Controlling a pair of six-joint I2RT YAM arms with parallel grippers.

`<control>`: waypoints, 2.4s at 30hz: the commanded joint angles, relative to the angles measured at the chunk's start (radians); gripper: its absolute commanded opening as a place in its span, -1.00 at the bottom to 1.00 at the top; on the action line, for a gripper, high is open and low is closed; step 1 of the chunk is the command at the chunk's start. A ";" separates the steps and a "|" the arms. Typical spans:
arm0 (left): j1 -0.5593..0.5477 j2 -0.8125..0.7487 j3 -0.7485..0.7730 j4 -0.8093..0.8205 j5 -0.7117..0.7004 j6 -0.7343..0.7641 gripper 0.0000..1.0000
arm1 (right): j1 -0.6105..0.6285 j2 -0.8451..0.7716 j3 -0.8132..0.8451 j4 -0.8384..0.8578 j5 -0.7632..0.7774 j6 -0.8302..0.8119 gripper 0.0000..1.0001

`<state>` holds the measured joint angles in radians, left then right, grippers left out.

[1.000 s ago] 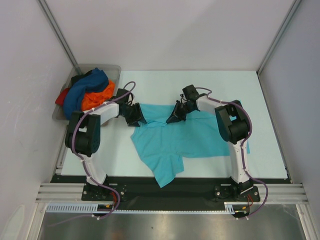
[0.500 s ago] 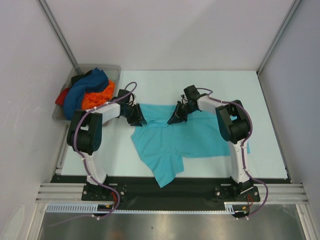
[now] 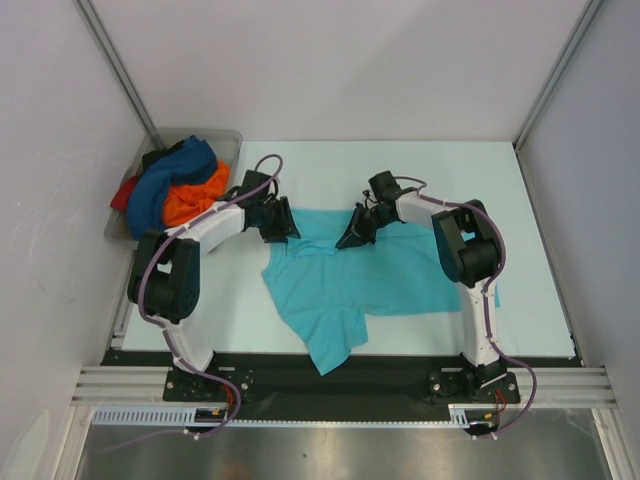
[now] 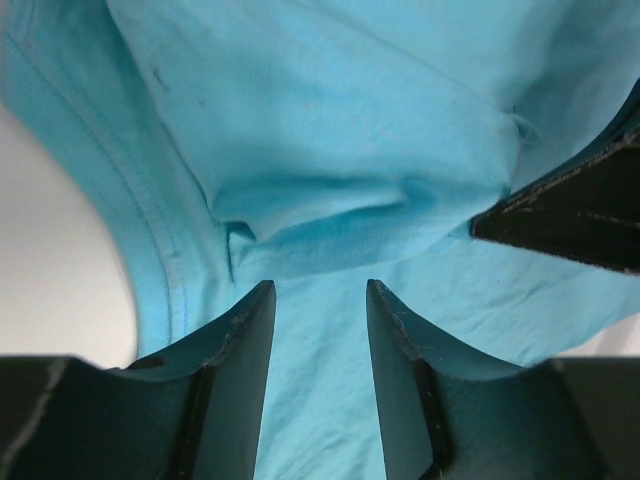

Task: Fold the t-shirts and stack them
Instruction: Fold the tshirt

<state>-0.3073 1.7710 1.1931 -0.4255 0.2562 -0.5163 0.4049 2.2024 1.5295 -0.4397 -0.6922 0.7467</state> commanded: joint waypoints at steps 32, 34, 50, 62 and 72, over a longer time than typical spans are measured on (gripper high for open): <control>0.000 0.097 -0.004 0.018 -0.032 -0.030 -0.69 | -0.012 -0.035 -0.016 -0.037 -0.044 -0.078 -0.71; -0.001 0.088 0.000 0.008 -0.032 -0.034 -0.80 | -0.015 -0.021 -0.003 -0.056 -0.032 -0.107 -0.68; -0.001 0.022 0.051 -0.098 -0.064 -0.031 -0.99 | -0.029 -0.049 0.011 -0.114 -0.027 -0.173 -1.00; 0.004 -0.051 0.054 -0.144 -0.087 -0.019 -0.99 | -0.043 -0.095 0.037 -0.120 -0.099 -0.185 -1.00; 0.016 -0.107 0.017 -0.118 -0.090 -0.027 -0.99 | -0.014 -0.072 0.136 -0.165 -0.107 -0.118 -0.63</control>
<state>-0.3050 1.7210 1.2079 -0.5682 0.1856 -0.5488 0.3813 2.1536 1.6062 -0.6331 -0.7597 0.5762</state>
